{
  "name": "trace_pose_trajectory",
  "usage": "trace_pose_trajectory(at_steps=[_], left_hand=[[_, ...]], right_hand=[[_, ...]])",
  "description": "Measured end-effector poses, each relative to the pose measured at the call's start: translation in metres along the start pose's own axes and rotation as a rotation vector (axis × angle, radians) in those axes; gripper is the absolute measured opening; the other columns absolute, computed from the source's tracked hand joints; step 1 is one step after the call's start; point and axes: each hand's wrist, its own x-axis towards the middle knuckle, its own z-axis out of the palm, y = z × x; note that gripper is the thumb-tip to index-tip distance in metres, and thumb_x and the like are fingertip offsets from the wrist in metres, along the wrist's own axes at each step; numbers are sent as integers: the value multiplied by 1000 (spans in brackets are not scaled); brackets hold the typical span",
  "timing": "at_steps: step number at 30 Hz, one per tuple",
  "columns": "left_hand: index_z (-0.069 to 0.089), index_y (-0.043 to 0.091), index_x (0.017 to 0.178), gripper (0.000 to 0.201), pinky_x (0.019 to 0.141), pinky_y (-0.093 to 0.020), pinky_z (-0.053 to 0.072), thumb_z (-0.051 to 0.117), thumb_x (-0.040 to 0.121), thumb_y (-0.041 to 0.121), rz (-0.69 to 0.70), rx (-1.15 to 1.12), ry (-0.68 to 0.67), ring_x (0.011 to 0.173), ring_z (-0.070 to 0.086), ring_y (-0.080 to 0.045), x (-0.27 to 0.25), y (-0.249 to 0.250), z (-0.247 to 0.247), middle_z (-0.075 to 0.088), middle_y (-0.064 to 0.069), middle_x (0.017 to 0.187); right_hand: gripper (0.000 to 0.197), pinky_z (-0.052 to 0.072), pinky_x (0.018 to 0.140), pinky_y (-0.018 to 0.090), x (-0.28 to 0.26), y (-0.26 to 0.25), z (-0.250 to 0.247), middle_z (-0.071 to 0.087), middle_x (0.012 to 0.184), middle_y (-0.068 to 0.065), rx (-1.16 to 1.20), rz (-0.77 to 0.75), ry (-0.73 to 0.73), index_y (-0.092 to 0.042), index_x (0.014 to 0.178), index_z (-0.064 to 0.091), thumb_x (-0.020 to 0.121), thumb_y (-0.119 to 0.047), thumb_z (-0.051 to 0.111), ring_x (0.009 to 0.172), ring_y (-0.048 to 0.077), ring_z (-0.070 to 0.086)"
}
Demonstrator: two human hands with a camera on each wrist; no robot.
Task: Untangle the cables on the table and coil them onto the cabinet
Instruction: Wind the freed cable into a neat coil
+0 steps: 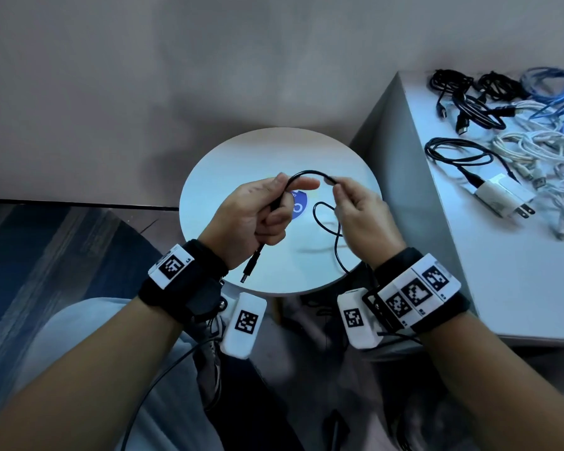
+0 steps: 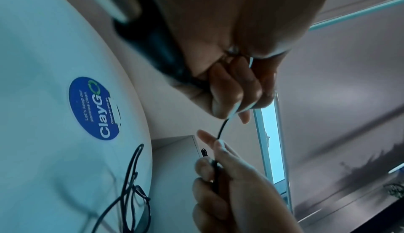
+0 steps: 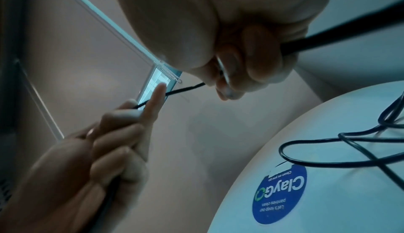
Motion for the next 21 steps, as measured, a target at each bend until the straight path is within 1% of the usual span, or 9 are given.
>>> trace_pose_trajectory(at_steps=[2,5,7,10,13,15,17,19,21], left_hand=[[57,-8,128,45,51,-27,18,39,101,23,24,0,54,54,23,-15,1,-2,1,41,0,66],[60,-3,120,33,54,-28,22,39,106,18,76,75,160,57,30,-15,3,-6,3,50,-9,77],[62,3,105,30,52,-24,26,37,110,19,103,123,260,54,32,-13,6,-9,1,47,-16,83],[62,5,105,32,49,-25,37,36,111,23,146,124,434,50,39,-14,11,-9,-7,44,-7,69],[62,6,108,32,54,-30,51,37,111,26,203,315,579,50,53,-17,16,-10,-18,49,4,54],[64,9,106,30,59,-33,57,40,110,26,220,502,553,53,60,-19,15,-12,-21,57,2,53],[66,9,105,29,61,-35,58,43,109,25,194,615,399,54,62,-22,10,-17,-17,61,-5,57],[68,4,102,30,55,-30,52,46,108,24,152,652,256,50,55,-21,6,-20,-10,59,-9,57],[64,-5,90,36,47,-23,39,47,107,22,125,628,168,46,43,-17,3,-18,-2,49,-10,54]], right_hand=[[32,35,70,27,-7,-3,3,52,66,-16,-142,2,-89,-24,130,62,105,-23,41,66,10,47],[40,37,75,29,-15,-4,13,59,93,-1,-324,-18,-229,-21,143,49,105,-24,39,85,20,51],[41,34,72,30,-21,-5,21,55,89,3,-384,-23,-368,-20,145,45,105,-27,40,83,20,47],[34,33,72,29,-37,-13,29,56,88,2,-420,-51,-575,-23,136,51,106,-33,41,88,25,54],[39,40,83,31,-50,-24,33,67,110,9,-488,-98,-775,-22,142,48,105,-31,40,107,28,57],[38,47,86,35,-53,-31,31,68,101,9,-493,-160,-795,-15,137,50,102,-25,43,98,26,59],[31,46,74,25,-50,-38,23,65,78,-6,-452,-222,-741,-17,128,60,100,-23,48,76,7,58],[19,36,58,17,-43,-44,10,54,59,-15,-362,-264,-658,-19,111,69,99,-24,56,60,0,50],[9,32,56,17,-34,-45,-4,52,57,-15,-225,-285,-530,-15,91,70,95,-23,66,56,4,46]])
